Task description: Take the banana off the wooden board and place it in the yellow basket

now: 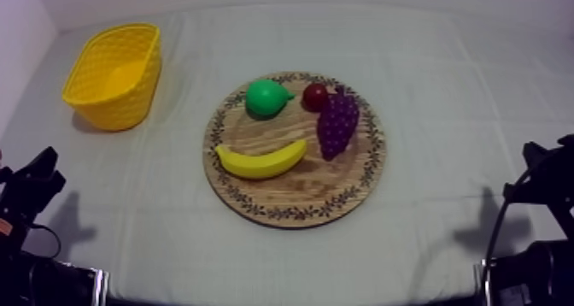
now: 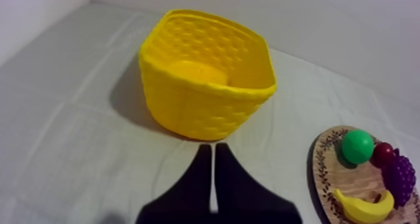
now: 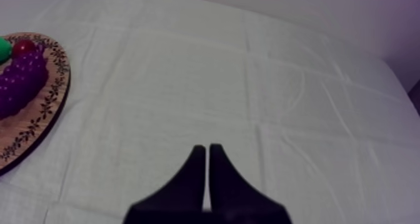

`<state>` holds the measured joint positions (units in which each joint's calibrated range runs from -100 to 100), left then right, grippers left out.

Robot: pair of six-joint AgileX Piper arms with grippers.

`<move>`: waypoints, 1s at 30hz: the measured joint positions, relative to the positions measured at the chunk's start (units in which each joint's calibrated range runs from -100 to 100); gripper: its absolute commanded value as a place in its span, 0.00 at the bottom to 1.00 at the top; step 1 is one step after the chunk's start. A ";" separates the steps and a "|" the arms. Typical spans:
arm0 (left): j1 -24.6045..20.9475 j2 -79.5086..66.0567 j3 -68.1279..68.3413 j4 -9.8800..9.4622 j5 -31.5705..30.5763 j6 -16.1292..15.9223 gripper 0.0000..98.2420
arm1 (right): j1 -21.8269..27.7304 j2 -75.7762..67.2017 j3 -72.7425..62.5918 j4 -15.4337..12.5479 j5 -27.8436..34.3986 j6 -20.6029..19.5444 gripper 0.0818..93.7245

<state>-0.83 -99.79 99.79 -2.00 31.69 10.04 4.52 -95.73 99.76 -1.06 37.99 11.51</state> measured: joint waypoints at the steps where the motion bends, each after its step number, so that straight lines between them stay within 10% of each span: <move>1: 0.00 0.00 0.00 0.00 0.00 -0.13 0.00 | 0.00 0.00 0.00 0.00 0.00 0.00 0.00; 30: 3.49 14.41 -15.14 0.06 -0.89 -10.04 0.00 | 0.00 0.00 0.00 0.00 -0.14 0.00 0.00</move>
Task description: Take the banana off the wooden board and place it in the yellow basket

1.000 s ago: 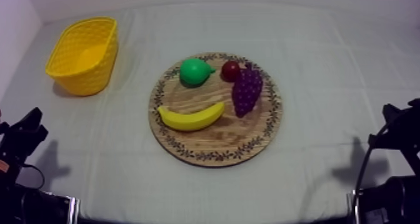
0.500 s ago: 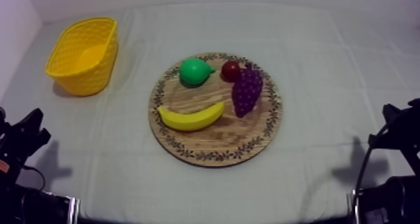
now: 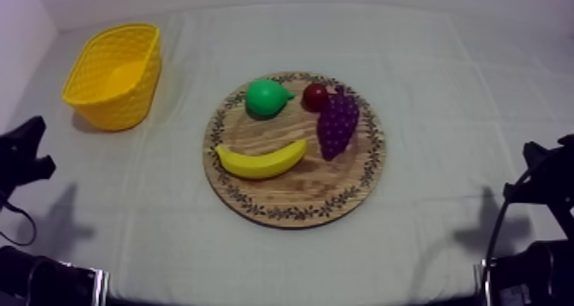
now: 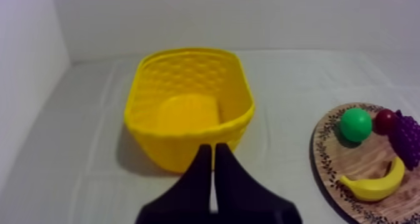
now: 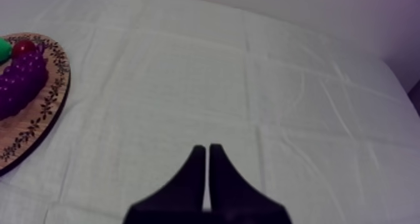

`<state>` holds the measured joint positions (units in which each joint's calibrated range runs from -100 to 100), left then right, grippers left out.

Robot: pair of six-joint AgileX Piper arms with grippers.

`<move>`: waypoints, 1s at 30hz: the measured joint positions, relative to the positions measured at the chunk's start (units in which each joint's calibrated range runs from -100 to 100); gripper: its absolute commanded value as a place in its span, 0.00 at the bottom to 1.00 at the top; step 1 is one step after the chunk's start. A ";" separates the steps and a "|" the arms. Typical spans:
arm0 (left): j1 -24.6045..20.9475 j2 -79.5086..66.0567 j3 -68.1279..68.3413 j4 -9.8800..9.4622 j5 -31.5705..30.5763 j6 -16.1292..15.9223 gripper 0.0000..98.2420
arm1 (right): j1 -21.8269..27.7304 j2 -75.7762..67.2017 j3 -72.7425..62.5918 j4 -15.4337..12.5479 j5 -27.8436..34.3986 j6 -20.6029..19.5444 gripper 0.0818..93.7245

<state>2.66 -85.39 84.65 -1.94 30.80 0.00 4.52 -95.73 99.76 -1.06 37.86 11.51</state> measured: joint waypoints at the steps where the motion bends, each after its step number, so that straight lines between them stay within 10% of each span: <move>1: 0.49 1.65 -1.58 0.01 0.00 -0.26 0.00 | 0.00 0.00 0.00 0.00 0.08 0.00 0.00; 15: 13.06 28.14 -29.40 -1.34 1.64 -8.95 0.00 | 0.00 0.00 0.00 0.00 0.08 0.00 0.00; 30: 28.97 51.08 -48.89 -5.85 5.49 -10.93 0.02 | 0.00 0.00 0.00 0.00 0.08 0.00 0.00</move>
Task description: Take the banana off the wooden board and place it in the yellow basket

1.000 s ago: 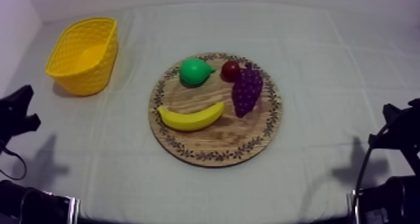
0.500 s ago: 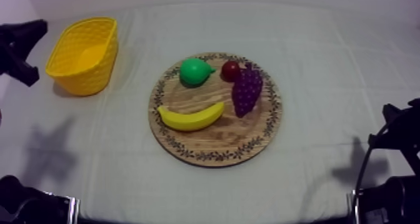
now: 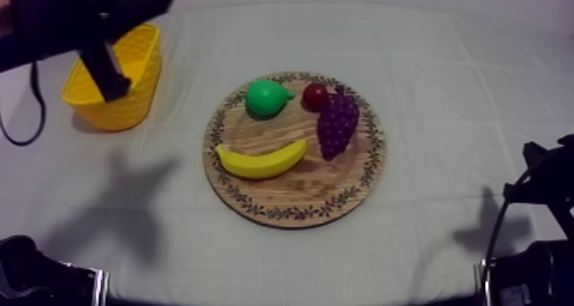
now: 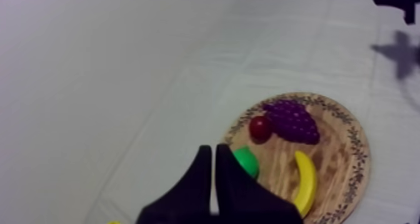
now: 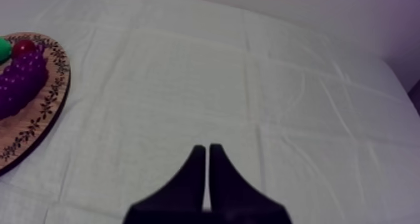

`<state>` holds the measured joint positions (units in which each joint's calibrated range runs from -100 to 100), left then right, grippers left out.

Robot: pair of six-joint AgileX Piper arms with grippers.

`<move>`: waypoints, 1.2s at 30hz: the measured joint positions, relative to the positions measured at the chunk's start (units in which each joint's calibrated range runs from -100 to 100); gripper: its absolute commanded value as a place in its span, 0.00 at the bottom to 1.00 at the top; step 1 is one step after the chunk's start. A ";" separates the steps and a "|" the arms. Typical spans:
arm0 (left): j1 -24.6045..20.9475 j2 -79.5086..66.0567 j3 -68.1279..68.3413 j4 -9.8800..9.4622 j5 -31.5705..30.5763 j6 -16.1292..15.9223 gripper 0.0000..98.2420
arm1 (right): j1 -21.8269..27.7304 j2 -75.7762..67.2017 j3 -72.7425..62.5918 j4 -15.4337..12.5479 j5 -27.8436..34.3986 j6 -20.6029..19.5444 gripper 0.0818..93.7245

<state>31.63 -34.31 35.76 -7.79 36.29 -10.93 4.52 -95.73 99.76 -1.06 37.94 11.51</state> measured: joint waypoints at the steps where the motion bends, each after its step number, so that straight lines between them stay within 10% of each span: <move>1: 0.73 1.29 0.01 -0.08 0.00 -0.02 0.02 | 0.00 0.00 0.00 0.00 0.00 0.00 0.00; 28: 5.05 18.92 7.07 0.78 1.95 1.96 0.05 | 0.00 0.00 0.00 0.00 0.00 -0.03 0.00; 36: 4.91 19.92 9.00 2.23 -1.00 2.42 0.65 | 0.00 0.00 0.00 0.00 0.00 -0.02 0.00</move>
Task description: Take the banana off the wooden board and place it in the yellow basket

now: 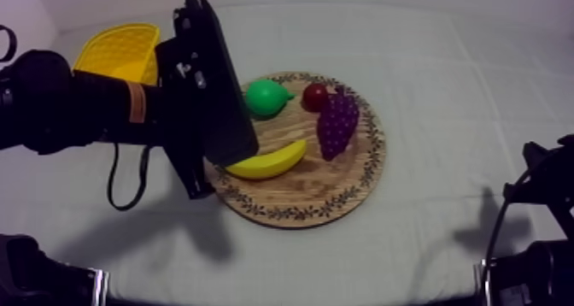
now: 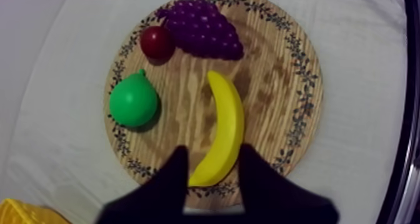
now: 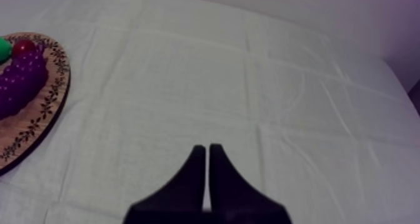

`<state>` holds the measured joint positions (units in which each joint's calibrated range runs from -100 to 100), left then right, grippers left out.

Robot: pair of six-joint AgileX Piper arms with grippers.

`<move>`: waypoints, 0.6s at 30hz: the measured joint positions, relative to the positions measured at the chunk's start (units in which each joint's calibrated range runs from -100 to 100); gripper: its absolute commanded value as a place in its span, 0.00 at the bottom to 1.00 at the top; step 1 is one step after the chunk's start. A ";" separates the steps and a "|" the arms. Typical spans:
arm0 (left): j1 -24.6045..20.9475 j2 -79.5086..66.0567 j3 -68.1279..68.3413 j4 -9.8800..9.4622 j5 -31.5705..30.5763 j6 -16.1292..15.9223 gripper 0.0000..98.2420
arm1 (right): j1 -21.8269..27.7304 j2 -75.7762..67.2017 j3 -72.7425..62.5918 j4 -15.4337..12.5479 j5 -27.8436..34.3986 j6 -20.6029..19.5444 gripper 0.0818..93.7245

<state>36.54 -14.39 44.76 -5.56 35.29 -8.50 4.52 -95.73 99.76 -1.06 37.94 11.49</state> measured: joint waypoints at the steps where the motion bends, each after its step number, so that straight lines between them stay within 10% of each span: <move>1: 0.00 0.06 -0.31 0.06 0.50 0.33 0.68 | 0.00 0.00 0.00 0.00 0.00 0.00 0.00; 18: 0.08 4.67 -2.66 -0.86 5.13 3.31 0.77 | 0.00 0.00 0.00 0.00 0.00 0.00 0.00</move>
<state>36.63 -9.72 42.10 -6.42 40.42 -5.19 4.52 -95.73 99.76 -1.06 37.94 11.49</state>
